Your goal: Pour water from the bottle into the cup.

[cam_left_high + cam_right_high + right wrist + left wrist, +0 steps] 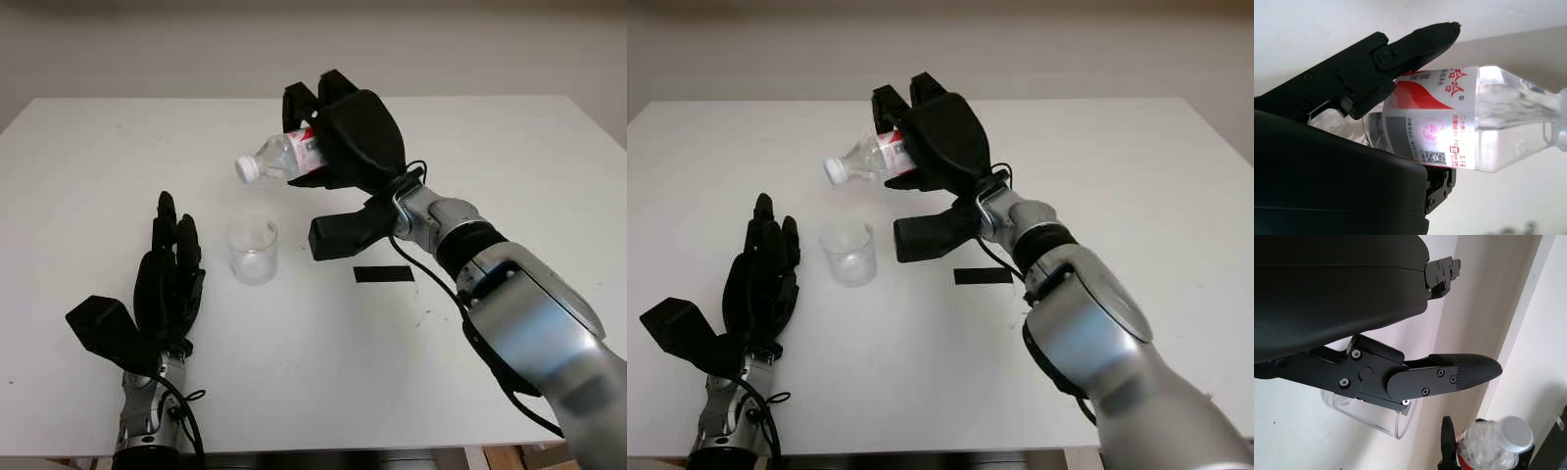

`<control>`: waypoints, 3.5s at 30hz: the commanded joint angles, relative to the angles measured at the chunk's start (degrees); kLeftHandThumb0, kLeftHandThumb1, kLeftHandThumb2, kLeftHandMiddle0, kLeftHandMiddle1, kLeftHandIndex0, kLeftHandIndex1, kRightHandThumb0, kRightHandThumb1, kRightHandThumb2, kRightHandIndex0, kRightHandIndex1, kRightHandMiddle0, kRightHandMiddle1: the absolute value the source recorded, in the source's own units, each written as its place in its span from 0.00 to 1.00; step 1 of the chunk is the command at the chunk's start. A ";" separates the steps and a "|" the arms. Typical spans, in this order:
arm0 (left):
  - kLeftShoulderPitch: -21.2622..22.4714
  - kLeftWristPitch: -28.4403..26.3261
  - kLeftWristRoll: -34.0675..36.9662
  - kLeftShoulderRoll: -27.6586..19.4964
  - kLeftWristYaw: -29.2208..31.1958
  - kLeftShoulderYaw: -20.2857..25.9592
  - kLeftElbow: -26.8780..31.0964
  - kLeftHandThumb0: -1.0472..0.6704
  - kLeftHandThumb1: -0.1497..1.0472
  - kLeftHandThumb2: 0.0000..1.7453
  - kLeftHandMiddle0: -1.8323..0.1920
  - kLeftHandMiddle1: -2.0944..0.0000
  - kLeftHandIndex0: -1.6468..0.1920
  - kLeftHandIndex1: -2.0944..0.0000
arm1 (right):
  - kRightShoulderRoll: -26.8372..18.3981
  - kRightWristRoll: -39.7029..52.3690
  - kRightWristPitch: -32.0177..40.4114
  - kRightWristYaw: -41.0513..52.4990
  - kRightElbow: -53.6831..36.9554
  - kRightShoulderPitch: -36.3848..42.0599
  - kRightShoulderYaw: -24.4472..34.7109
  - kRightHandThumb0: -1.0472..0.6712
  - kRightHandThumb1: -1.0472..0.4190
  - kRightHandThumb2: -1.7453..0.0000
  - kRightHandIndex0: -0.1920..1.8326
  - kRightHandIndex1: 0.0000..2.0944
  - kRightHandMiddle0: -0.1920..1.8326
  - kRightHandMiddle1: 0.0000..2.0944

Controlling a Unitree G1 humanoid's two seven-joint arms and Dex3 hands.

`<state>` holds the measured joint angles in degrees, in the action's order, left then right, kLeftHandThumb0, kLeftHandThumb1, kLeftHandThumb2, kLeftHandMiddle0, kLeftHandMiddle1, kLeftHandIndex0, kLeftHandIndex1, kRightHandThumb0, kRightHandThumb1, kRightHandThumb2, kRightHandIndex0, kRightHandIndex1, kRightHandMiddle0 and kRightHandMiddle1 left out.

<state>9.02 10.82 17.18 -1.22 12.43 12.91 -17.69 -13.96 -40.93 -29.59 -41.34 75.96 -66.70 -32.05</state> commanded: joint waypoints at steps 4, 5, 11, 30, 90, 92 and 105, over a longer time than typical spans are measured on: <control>-3.16 -1.02 0.40 0.91 0.30 -0.05 -2.54 0.18 1.00 0.29 1.00 0.98 1.00 0.98 | 0.99 14.34 -2.19 13.32 -3.03 3.98 12.45 0.36 0.00 0.80 0.75 1.00 0.57 1.00; -3.15 -1.06 0.33 0.83 0.33 -0.07 -2.55 0.18 1.00 0.29 1.00 0.98 1.00 0.98 | 1.41 18.26 -2.70 17.34 -3.69 5.14 15.46 0.37 0.00 0.79 0.72 1.00 0.55 1.00; -3.07 -1.38 0.21 0.79 0.32 -0.11 -2.31 0.18 1.00 0.29 1.00 0.99 1.00 0.99 | 3.39 34.48 1.26 32.88 -9.28 12.65 28.05 0.40 0.00 0.77 0.68 1.00 0.51 1.00; -3.74 -1.91 0.64 0.47 1.19 0.06 -1.43 0.17 1.00 0.28 1.00 0.99 1.00 1.00 | 8.42 44.25 24.70 39.83 -49.09 37.41 35.12 0.36 0.00 0.76 0.76 1.00 0.55 1.00; -5.49 -6.19 1.77 -2.15 2.32 1.10 2.72 0.17 1.00 0.28 1.00 0.98 1.00 0.98 | 12.80 42.83 17.75 43.80 -56.23 53.50 34.50 0.19 0.06 0.97 0.08 0.12 0.05 0.17; -5.51 -6.20 1.59 -2.18 2.39 1.03 2.81 0.17 1.00 0.28 1.00 0.98 1.00 0.98 | 11.69 43.01 16.91 46.13 -56.17 54.24 34.26 0.17 0.07 0.97 0.02 0.03 0.01 0.07; -5.76 -5.88 1.11 -1.85 2.41 0.76 2.82 0.17 1.00 0.29 1.00 0.98 1.00 0.98 | 7.63 38.72 10.04 49.00 -54.29 55.70 32.75 0.11 0.11 0.97 0.00 0.00 0.00 0.00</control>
<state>5.66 5.56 18.37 -3.34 14.95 13.70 -13.04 -5.65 -2.03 -18.82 7.51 21.22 -11.18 0.87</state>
